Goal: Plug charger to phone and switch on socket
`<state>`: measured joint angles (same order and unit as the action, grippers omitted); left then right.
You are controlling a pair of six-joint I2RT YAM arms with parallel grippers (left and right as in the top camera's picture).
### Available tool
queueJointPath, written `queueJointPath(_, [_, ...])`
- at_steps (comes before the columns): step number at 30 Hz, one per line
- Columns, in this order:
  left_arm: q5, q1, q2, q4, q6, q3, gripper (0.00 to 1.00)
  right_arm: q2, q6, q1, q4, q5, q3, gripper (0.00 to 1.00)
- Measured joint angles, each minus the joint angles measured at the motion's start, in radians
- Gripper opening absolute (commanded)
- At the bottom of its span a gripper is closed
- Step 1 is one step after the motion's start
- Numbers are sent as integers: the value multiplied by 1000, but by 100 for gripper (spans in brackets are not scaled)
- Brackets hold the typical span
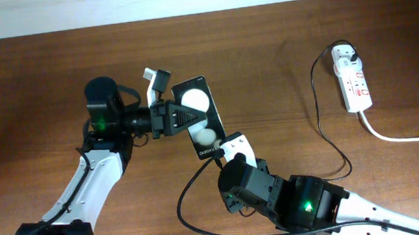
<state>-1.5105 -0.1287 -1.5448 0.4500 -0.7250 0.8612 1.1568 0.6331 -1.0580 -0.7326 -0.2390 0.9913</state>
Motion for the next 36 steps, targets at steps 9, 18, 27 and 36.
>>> queueJointPath(9, [58,0,0,-66,3,0,0,0,3,0,-7,-1,0,4])
queueJointPath(18, [85,31,0,-99,3,0,0,0,29,0,-59,-8,1,4])
queueJointPath(27, [48,39,0,-98,3,0,0,51,40,0,4,-21,1,4])
queueJointPath(36, [3,39,0,-98,106,0,0,61,40,0,27,-23,1,4])
